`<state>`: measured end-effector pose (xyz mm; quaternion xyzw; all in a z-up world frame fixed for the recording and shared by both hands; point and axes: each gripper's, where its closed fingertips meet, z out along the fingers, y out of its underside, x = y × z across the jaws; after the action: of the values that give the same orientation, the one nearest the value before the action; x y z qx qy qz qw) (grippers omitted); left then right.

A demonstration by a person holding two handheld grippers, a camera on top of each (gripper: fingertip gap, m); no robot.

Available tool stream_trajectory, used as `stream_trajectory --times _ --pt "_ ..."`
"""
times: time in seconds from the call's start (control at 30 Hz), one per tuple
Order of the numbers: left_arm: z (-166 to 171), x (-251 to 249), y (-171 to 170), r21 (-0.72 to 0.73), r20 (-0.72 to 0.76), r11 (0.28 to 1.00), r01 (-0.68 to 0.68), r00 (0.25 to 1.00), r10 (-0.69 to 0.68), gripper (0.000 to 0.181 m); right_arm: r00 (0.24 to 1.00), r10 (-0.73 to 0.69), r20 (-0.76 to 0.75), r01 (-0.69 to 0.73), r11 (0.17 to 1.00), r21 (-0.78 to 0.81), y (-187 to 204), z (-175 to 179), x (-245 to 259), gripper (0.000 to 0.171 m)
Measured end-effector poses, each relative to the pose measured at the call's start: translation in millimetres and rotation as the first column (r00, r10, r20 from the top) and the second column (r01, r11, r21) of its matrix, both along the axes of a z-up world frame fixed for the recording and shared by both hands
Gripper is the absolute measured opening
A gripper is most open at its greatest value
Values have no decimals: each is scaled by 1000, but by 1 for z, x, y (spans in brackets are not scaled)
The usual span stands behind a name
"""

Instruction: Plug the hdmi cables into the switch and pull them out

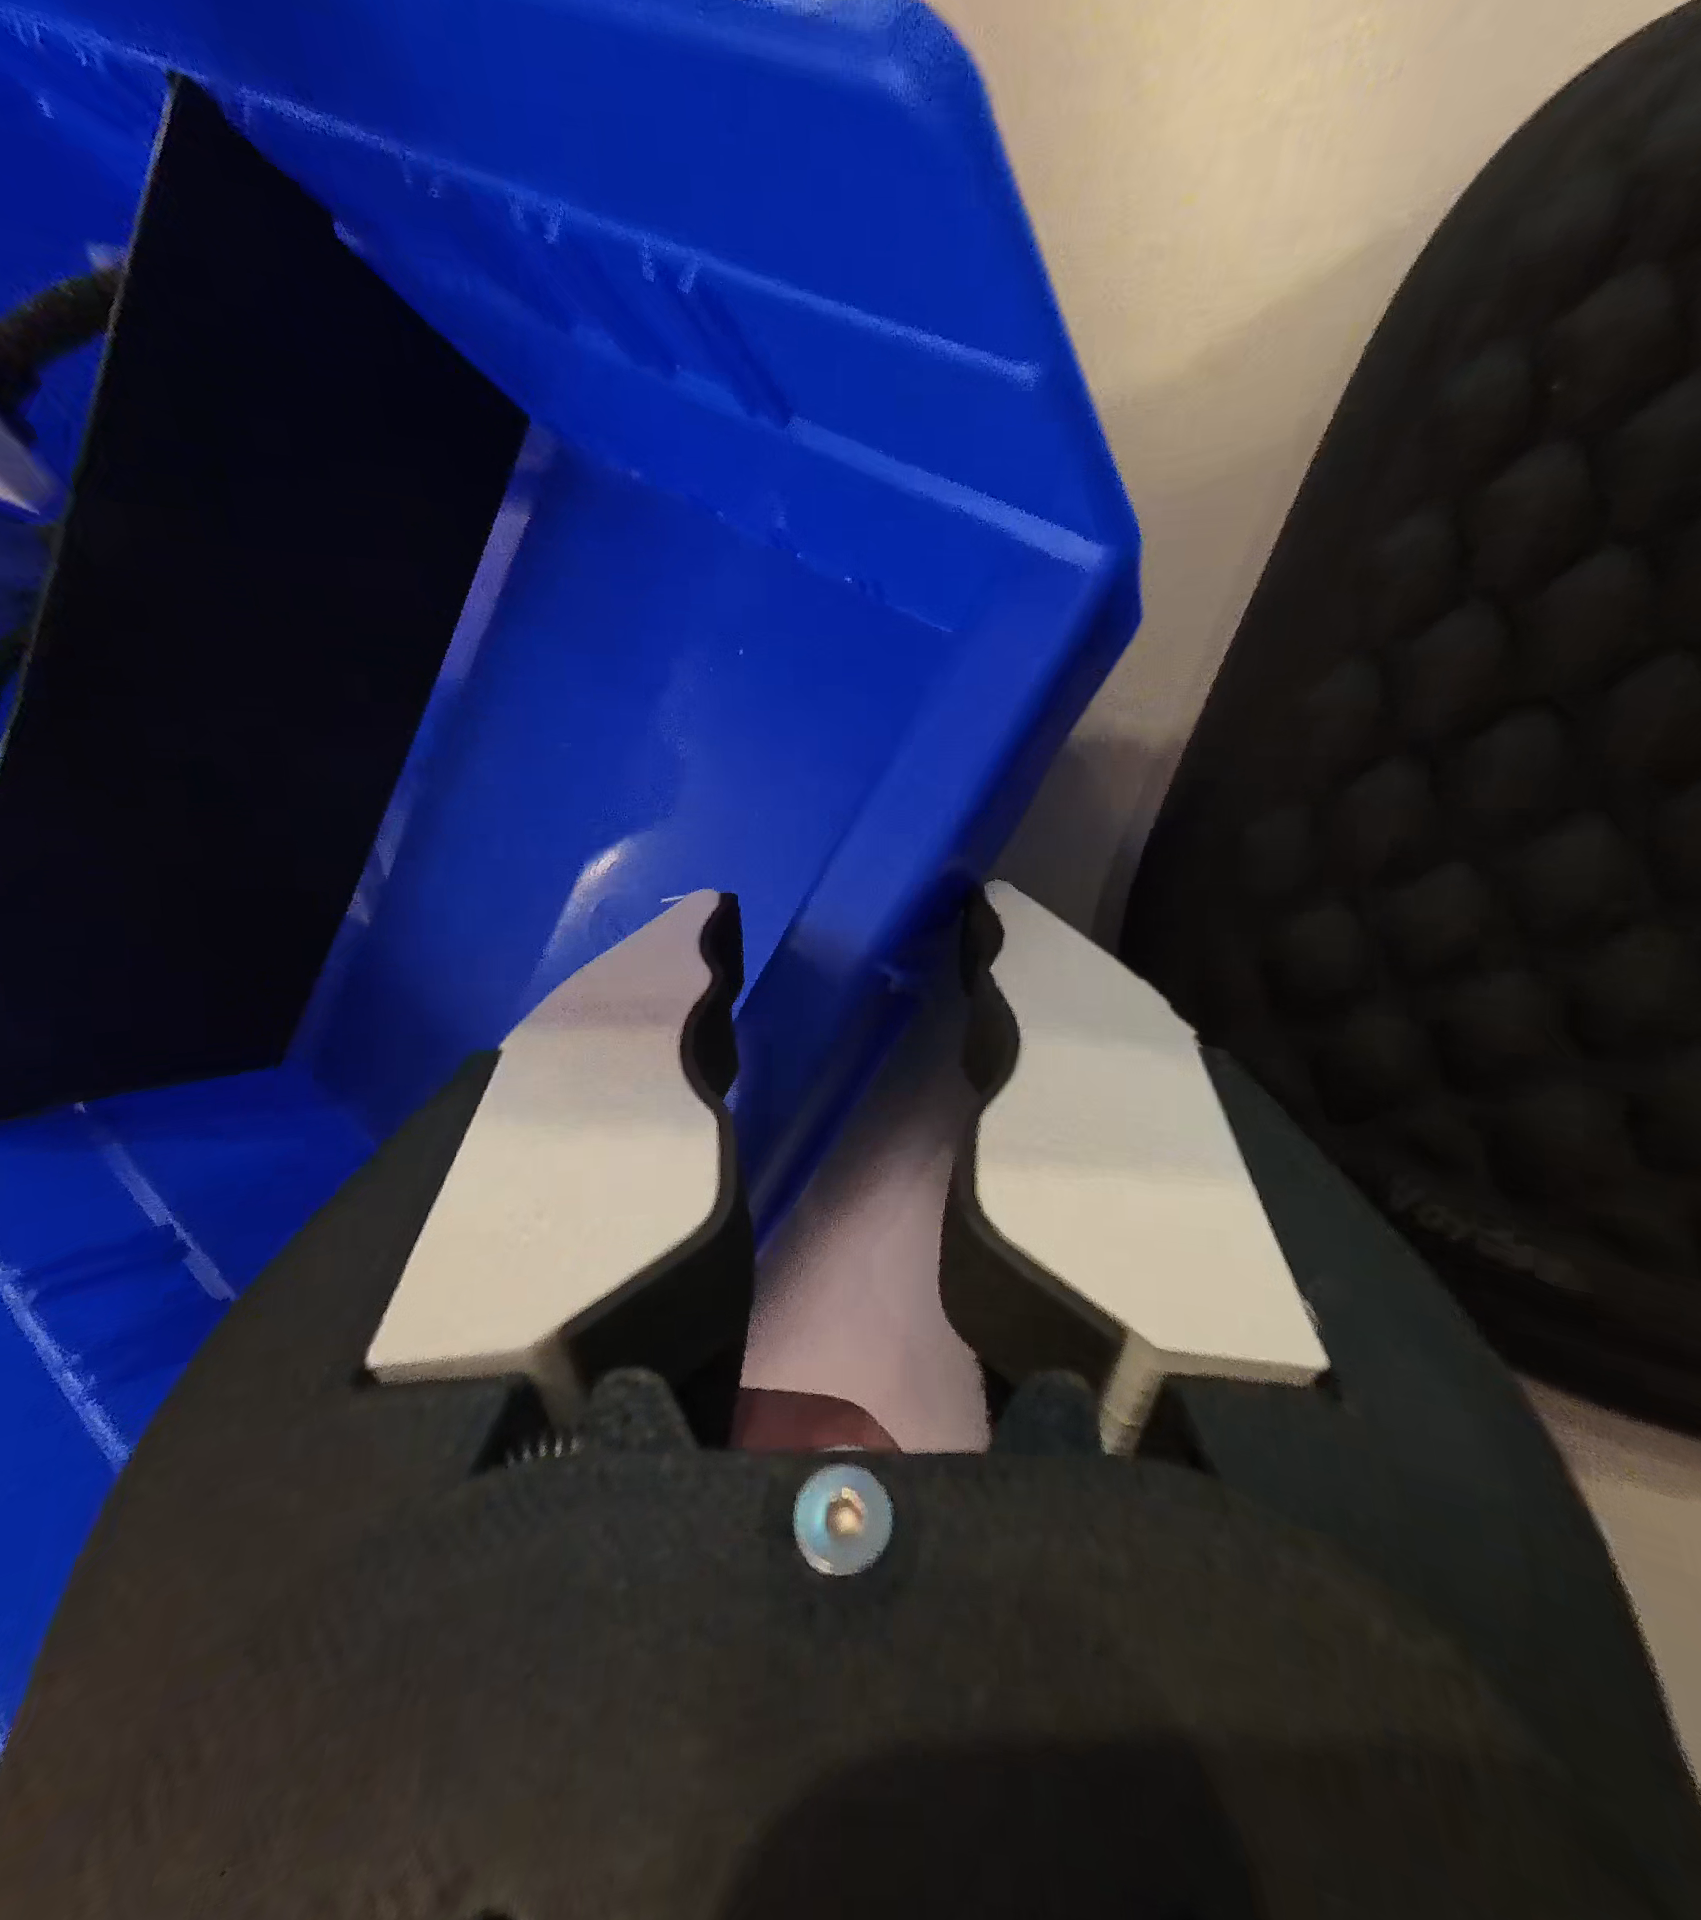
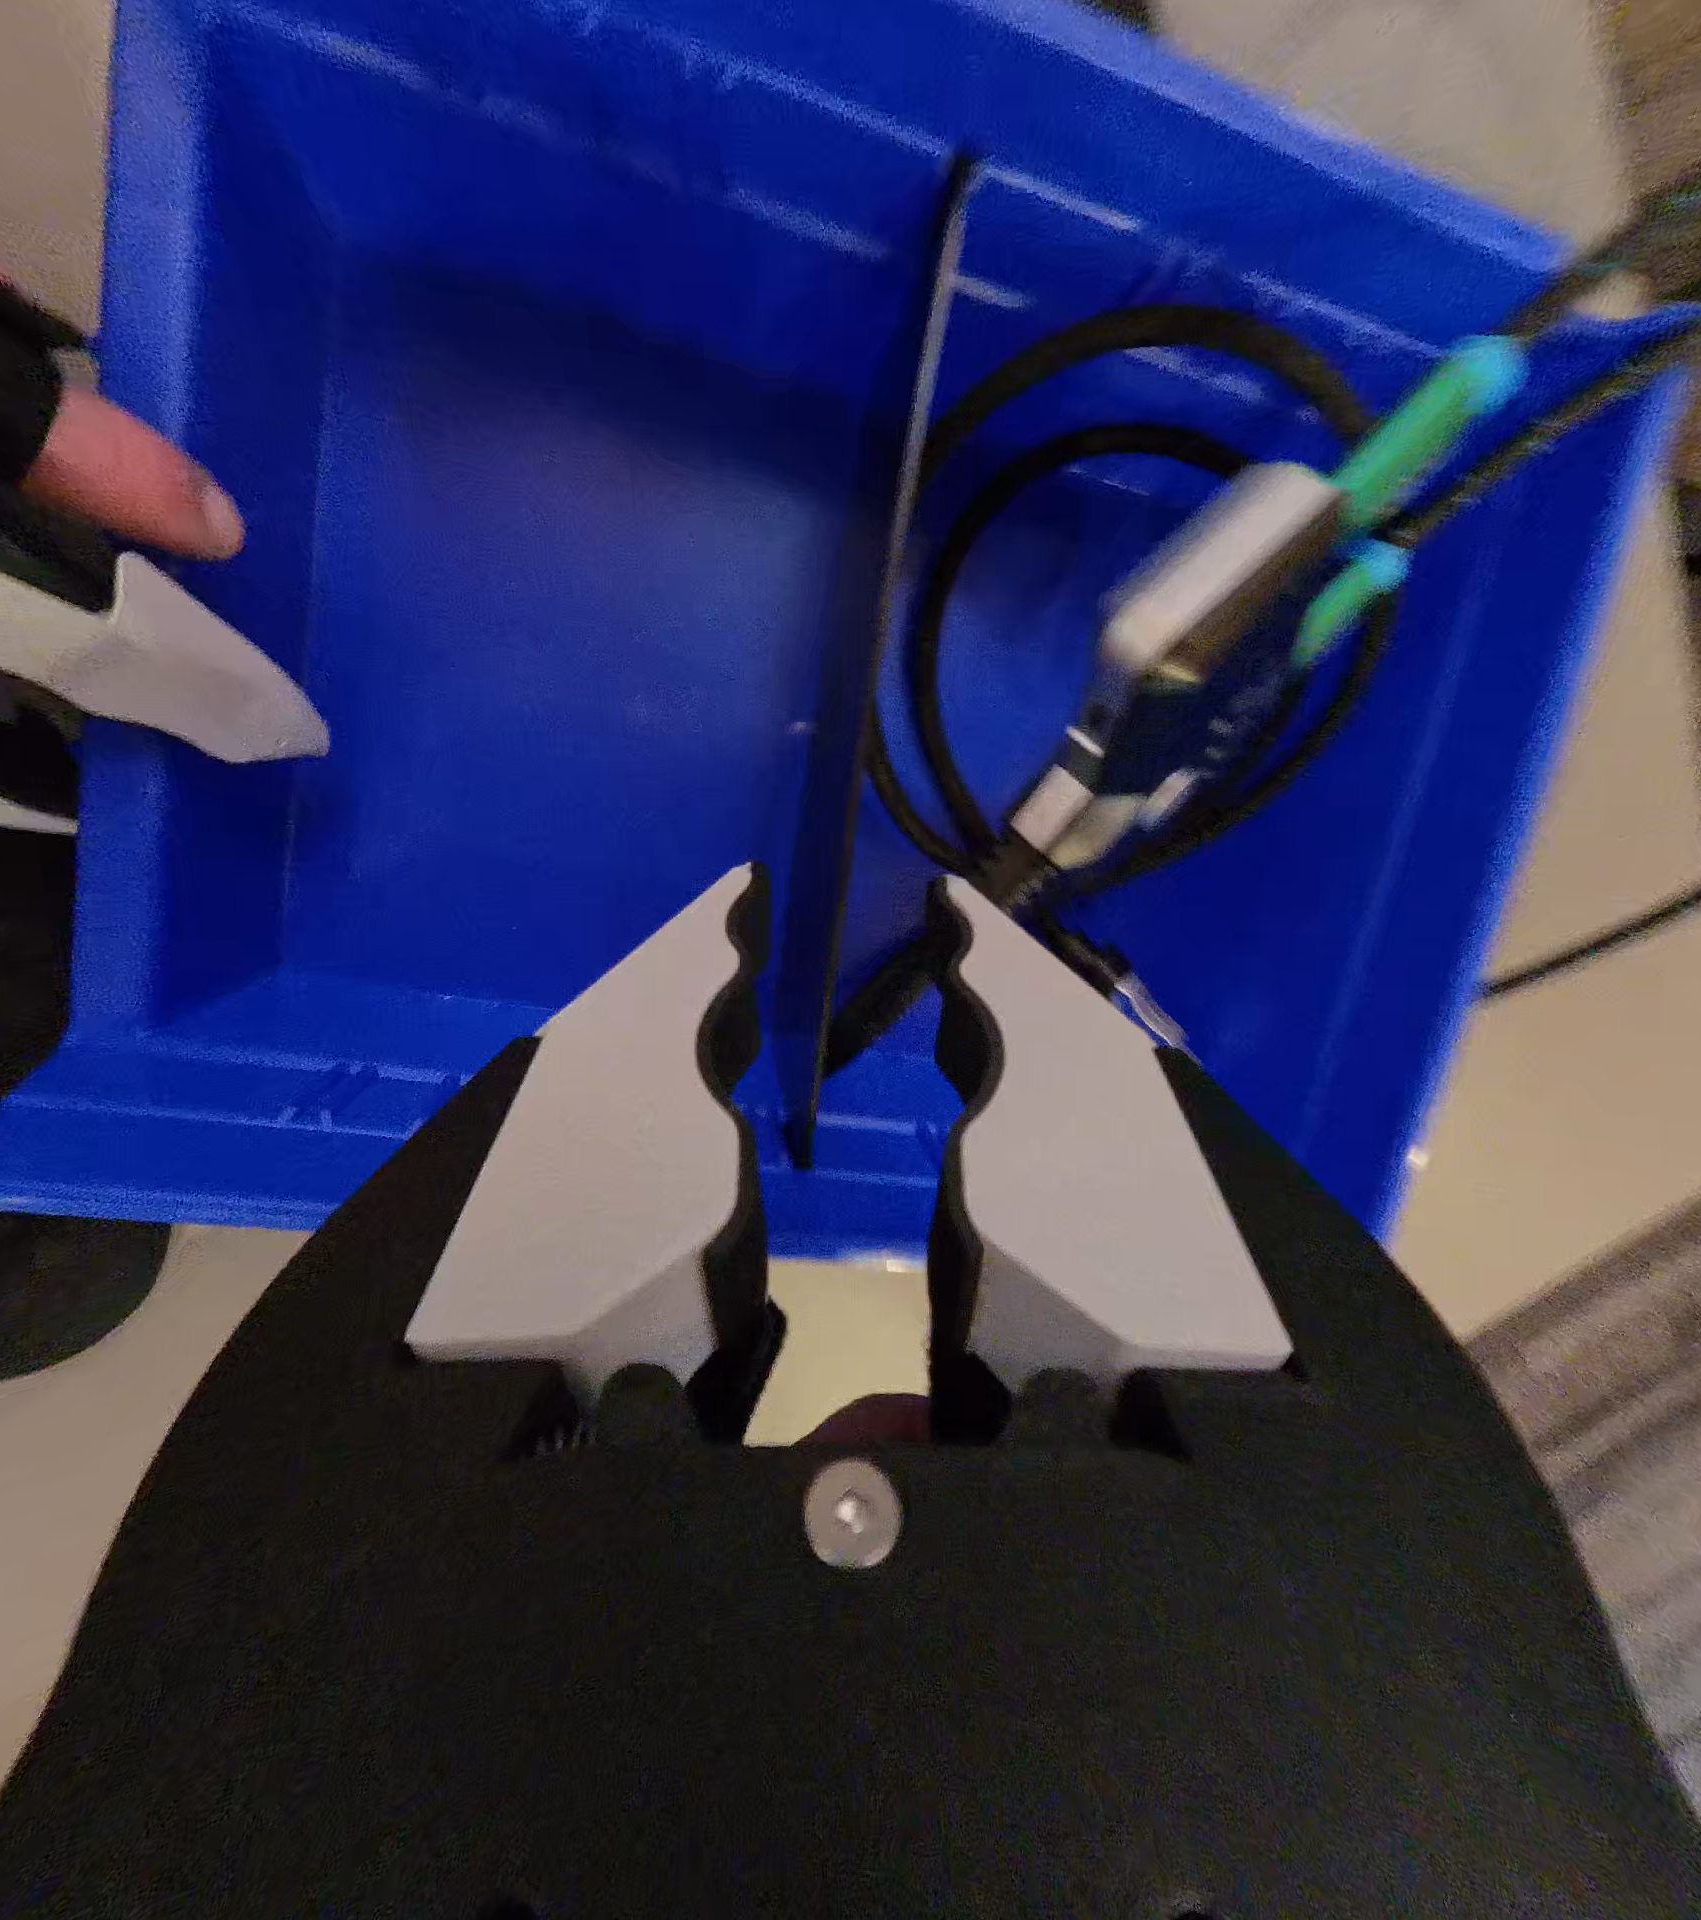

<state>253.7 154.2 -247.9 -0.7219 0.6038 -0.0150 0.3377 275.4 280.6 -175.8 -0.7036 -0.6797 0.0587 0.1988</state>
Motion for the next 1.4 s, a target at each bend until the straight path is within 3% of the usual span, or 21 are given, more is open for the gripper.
stream_trajectory --times 0.07,0.2,0.37,0.43,0.5,0.57,0.6,0.7,0.87,0.9,0.97,1.03,1.13,1.27,1.4 --pt "0 5 2 12 2 1000 -15 1000 15 39 998 -45 -49 48 998 52 3 21 2 40" --pt "2 25 6 9 38 997 -81 996 81 39 976 -182 -115 201 964 176 -4 53 21 50" --pt "12 75 -4 -145 275 986 -88 953 126 58 898 -434 -63 434 859 271 -16 27 70 65" --pt "31 77 -13 -123 378 990 -73 919 115 58 846 -522 -106 530 805 265 -21 16 86 75" --pt "54 70 -32 -132 442 990 -57 890 110 60 805 -573 -154 593 766 248 -27 6 96 68" --pt "75 55 -56 -118 463 992 -37 882 88 59 778 -595 -204 628 742 234 -26 -1 99 39" --pt "82 42 -64 -99 444 994 -47 892 86 58 769 -598 -226 639 735 228 -24 -2 99 33" --pt "106 -9 -89 -28 396 997 -73 915 79 57 770 -587 -249 635 742 215 -18 -4 96 15" --pt "132 -127 -112 -8 334 965 -260 909 248 58 758 -612 -227 651 730 209 -6 -5 98 13" --pt "138 -156 -110 25 307 945 -325 903 302 58 739 -629 -241 670 723 167 -5 -4 96 16" --pt "159 -214 -112 73 324 892 -446 856 402 60 704 -648 -289 698 706 117 -9 6 90 61" --pt "172 -282 -123 116 344 812 -571 791 507 63 686 -653 -321 711 694 109 -19 14 84 63" --pt "173 -388 -150 153 362 655 -740 658 660 66 682 -669 -294 720 685 110 -29 -6 77 67" --pt "155 -523 -197 230 341 403 -886 461 819 69 627 -707 -326 778 589 219 -16 -11 89 43" --pt "128 -606 -237 231 340 251 -940 320 884 70 608 -732 -306 789 515 337 4 -8 115 22"
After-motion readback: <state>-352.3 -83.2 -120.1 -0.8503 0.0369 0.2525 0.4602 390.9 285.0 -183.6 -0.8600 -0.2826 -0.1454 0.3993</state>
